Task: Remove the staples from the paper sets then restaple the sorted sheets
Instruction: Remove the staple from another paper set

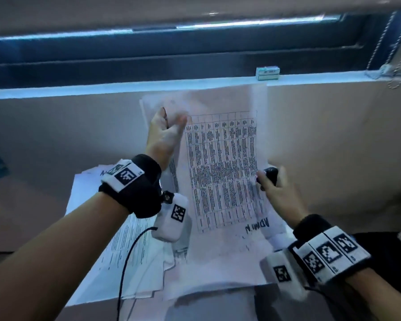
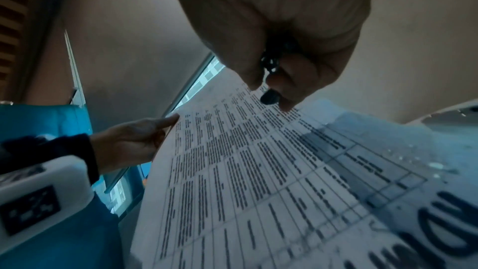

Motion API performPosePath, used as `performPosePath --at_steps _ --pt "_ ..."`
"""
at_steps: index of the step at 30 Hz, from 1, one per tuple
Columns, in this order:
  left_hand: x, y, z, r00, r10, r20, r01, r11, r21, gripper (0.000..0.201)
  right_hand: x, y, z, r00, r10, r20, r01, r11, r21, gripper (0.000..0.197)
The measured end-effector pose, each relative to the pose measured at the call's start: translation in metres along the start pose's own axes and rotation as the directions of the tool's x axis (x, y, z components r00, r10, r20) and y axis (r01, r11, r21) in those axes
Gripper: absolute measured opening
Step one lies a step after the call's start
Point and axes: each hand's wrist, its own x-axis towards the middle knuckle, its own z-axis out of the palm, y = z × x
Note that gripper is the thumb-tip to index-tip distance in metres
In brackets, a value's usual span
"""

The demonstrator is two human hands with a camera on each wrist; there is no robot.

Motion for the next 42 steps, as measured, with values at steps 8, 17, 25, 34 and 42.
performPosePath --at_steps 8,17,25,34,42 --pt "0.009 0.032 -0.007 0.984 0.177 0.025 -0.177 0.984 0.014 0.029 0.014 -0.025 -0.011 0.998 0.006 0.068 -0.019 0.981 0.194 0.04" --pt "0.011 0.056 -0.018 0.968 0.193 0.158 -0.199 0.98 0.023 0.014 0.052 -0.089 -0.051 0.976 -0.18 -0.126 0.216 0.89 0.402 0.016" --pt "0.011 0.046 -0.048 0.989 0.148 0.008 -0.148 0.979 0.139 0.021 0.047 -0.08 -0.047 0.968 -0.246 -0.049 0.244 0.876 0.417 0.015" --pt "0.008 0.068 -0.039 0.92 0.389 -0.033 -0.263 0.679 0.685 0.097 0.053 -0.085 -0.034 0.968 -0.242 -0.062 0.23 0.769 0.596 0.026" --pt "0.022 0.12 0.013 0.829 0.438 0.348 -0.436 0.115 0.893 0.012 0.052 -0.1 -0.032 0.945 -0.301 -0.128 0.305 0.67 0.677 0.026"
